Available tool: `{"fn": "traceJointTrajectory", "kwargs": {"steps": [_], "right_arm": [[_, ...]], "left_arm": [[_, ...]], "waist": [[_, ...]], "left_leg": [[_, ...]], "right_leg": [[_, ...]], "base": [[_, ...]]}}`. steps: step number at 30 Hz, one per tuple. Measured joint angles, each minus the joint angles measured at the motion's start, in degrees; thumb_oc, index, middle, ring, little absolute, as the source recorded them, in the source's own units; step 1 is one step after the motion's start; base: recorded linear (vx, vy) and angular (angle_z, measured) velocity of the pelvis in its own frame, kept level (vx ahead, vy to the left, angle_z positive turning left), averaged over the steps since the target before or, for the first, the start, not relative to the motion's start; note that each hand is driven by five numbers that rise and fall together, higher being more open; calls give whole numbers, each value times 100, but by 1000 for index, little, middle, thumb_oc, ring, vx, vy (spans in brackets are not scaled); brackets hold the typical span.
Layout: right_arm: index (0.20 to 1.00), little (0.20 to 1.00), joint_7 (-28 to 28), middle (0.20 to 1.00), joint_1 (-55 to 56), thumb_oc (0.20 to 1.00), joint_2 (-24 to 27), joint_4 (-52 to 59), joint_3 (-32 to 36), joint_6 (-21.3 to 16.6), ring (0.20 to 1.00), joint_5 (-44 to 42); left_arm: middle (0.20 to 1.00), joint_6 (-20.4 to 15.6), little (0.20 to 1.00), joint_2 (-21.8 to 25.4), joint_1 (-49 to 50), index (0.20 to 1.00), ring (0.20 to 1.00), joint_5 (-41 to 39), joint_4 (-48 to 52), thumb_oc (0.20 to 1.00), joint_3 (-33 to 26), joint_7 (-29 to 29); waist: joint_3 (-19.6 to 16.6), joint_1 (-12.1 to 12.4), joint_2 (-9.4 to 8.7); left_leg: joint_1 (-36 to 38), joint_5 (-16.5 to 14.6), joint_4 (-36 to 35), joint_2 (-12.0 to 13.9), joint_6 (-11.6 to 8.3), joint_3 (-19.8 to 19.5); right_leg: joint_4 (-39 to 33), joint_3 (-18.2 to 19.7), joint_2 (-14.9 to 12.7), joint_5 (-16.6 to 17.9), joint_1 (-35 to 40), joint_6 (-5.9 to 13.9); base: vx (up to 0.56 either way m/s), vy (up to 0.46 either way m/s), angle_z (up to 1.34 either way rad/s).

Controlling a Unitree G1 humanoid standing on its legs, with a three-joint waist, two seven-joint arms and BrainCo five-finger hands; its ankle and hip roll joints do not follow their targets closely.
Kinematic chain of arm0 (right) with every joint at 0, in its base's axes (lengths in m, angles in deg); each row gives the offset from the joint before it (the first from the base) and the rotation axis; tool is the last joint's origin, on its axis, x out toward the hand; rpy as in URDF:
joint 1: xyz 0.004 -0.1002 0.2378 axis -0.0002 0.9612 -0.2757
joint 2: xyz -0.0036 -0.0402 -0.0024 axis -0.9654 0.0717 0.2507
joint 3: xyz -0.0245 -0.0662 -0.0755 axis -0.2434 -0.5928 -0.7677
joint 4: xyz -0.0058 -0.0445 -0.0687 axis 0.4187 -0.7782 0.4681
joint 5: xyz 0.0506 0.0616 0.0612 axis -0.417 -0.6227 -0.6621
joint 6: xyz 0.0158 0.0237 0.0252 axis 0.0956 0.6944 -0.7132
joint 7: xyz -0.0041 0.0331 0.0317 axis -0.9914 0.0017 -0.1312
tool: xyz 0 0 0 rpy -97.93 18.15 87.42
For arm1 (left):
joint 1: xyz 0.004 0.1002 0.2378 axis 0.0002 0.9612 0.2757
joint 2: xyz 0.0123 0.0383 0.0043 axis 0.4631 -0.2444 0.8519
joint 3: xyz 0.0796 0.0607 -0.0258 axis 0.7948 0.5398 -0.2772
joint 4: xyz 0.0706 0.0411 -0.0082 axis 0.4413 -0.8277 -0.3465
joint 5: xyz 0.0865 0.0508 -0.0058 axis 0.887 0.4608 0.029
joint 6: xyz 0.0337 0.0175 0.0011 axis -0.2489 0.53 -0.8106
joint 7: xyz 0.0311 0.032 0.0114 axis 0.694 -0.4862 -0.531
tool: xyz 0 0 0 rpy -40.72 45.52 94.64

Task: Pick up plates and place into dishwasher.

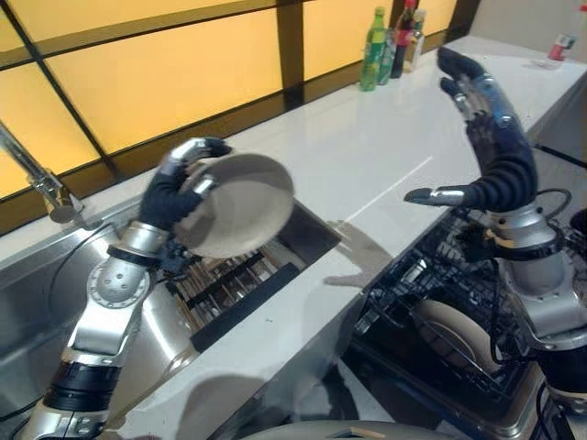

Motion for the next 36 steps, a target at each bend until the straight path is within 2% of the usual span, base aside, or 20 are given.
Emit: {"fn": "traceJointTrajectory", "kwargs": {"steps": [5,11,13,16,19,21,24,27,33,36], "right_arm": [[1000,1000,258,1000,-138,1000,-65,4,-325,16,1000,-7],[1000,1000,512,1000,-203,1000,-161,8,-847,163,1000,-14],[1000,1000,577,1000,-280,1000,-316,8,-994,314,1000,-20],[1000,1000,683,1000,-440,1000,-361,3,-1237,666,1000,-18],[1000,1000,817,1000,-470,1000,-323,-61,-1323,1329,1000,-71],[1000,1000,922,1000,-441,1000,-297,-114,-1324,1738,1000,-334],[1000,1000,989,1000,-406,1000,-290,-130,-1325,2021,1000,-828],[1000,1000,1053,1000,-406,1000,-420,-148,-1334,2046,1000,-1369],[1000,1000,956,1000,-409,1000,-495,-152,-1335,2044,1000,-1410],[1000,1000,887,1000,-409,1000,-480,-156,-1317,2044,1000,-1422]], "left_arm": [[200,-97,200,72,-177,200,200,0,222,200,274,351],[200,-96,200,117,-469,200,200,-5,359,200,428,245],[200,-95,200,120,-470,200,200,-4,359,200,434,197],[200,-96,200,121,-487,200,200,-1,359,200,466,134],[200,-123,200,157,-508,200,200,5,362,200,464,-16],[200,-239,200,201,-509,200,200,154,369,200,459,-219],[200,-538,200,268,-543,200,200,647,434,200,457,-537],[200,-833,200,286,-647,200,200,933,641,200,466,-698],[200,-1215,200,319,-1056,200,200,1124,857,200,476,-706],[200,-1292,200,371,-1083,200,200,1123,966,200,481,-669]], "waist": [[1,130,-25],[-4,165,-52],[-5,165,-65],[-5,167,-65],[-4,179,-69],[1,180,-77],[23,213,-112],[55,227,-171],[62,248,-200],[61,239,-201]], "left_leg": [[-2,1,-20,-20,-2,-51],[-17,10,-58,-48,-12,-142],[-32,14,-74,-49,-17,-163],[-68,14,-68,-55,-17,-209],[-75,15,-65,-71,-19,-276],[-70,15,-77,-71,-19,-283],[-70,16,-73,-73,-19,-291],[-69,16,-70,-79,-20,-297],[-74,27,-68,-102,-20,-365],[-76,32,-70,-120,-17,-407]], "right_leg": [[-56,-48,7,0,43,0],[-127,-144,5,0,95,2],[-165,-170,0,4,105,0],[-191,-221,2,4,103,0],[-223,-281,-4,5,139,-1],[-241,-292,-3,3,155,1],[-241,-300,-2,3,163,1],[-240,-305,-3,3,169,1],[-248,-379,-20,-3,200,10],[-255,-423,-35,-9,219,19]], "base": [[-41,-29,6],[-18,-16,8],[14,6,7],[-13,14,9],[-6,18,11],[-2,5,2],[0,0,0],[0,0,0],[-14,15,6],[12,1,8]]}}
